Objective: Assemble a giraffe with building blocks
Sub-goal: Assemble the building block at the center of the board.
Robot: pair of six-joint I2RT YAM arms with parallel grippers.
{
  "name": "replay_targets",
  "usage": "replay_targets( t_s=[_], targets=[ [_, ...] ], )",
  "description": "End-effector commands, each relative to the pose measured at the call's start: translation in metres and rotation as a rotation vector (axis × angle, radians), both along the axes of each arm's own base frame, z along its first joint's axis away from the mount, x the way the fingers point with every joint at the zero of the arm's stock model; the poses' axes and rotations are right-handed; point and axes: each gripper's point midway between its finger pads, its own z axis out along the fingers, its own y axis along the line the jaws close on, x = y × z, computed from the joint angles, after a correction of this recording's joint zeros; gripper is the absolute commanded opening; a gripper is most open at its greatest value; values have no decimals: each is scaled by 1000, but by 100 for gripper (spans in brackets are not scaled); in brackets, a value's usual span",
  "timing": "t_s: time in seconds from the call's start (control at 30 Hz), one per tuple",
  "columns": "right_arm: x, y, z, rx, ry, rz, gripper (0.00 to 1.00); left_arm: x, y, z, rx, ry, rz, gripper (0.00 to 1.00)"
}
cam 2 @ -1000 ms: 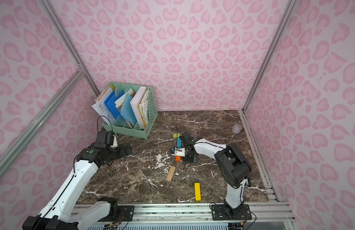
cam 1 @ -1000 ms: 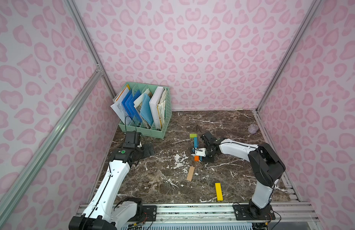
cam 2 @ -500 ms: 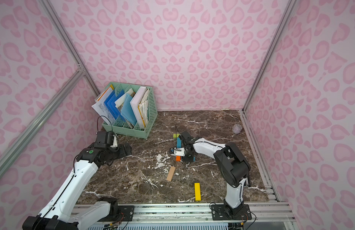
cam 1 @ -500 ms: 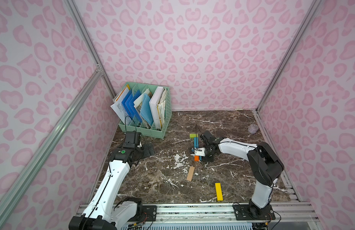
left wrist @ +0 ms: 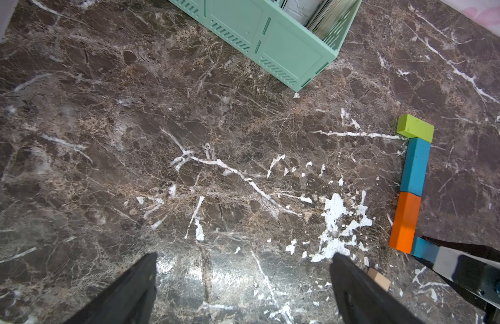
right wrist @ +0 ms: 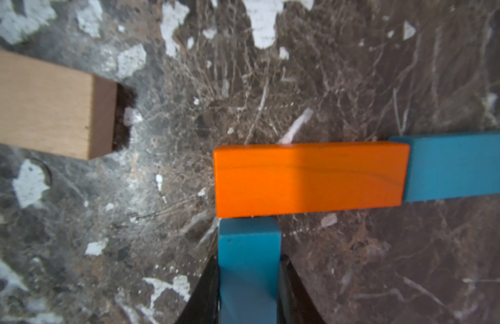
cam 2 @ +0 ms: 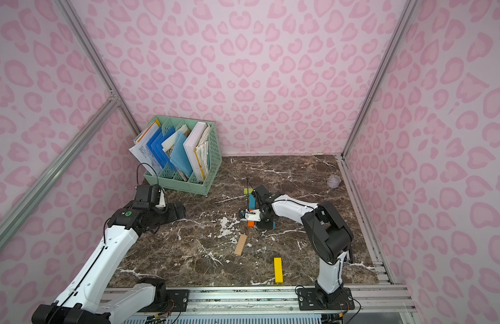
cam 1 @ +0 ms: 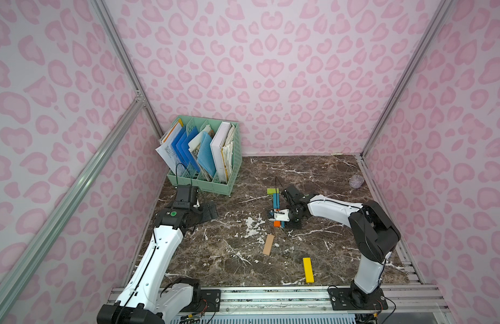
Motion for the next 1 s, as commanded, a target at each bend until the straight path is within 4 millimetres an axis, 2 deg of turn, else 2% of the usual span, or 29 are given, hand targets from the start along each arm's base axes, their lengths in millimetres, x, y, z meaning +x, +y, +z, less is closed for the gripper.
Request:
replay_targets(
  t_s=[0.0,0.3,0.37,0.5,0.53,0.57,0.6,0.67,0.7,0.8,0.87,0.93,0.97],
  targets=[
    [-14,-3,-7,-20,69,9,25,2,0,3,3,-9,-8,99],
    [-11,-2,-8,-30,57,4,26,2,0,3,2,-10,-8,98],
    [-10,-2,-8,-30,54,1,30,2,0,3,2,-10,-7,99],
    [-7,-3,-7,-30,31,-12,61,2,0,2,1,-8,-6,99],
    [-5,-3,-6,-26,17,-16,94,2,0,2,0,-7,-7,98],
    [-3,-3,-2,-17,-1,-23,99,2,0,2,0,-7,-8,99],
    [-1,-1,5,-5,-24,-31,99,1,0,1,-1,-5,-8,99],
    [3,4,24,21,-73,-44,99,2,-6,2,-18,-8,-42,98],
    [5,9,40,47,-111,-55,99,3,-15,2,-47,-14,-82,98],
    [6,22,97,127,-257,-116,100,3,-56,0,-71,-26,-263,97],
    [16,21,142,210,-417,-283,100,-5,-87,-1,-16,4,-396,97],
    [31,3,185,373,-566,-639,100,-15,-120,-7,53,59,-538,97],
    [29,-5,192,441,-543,-759,100,-22,-136,-11,72,89,-600,97]
  ],
)
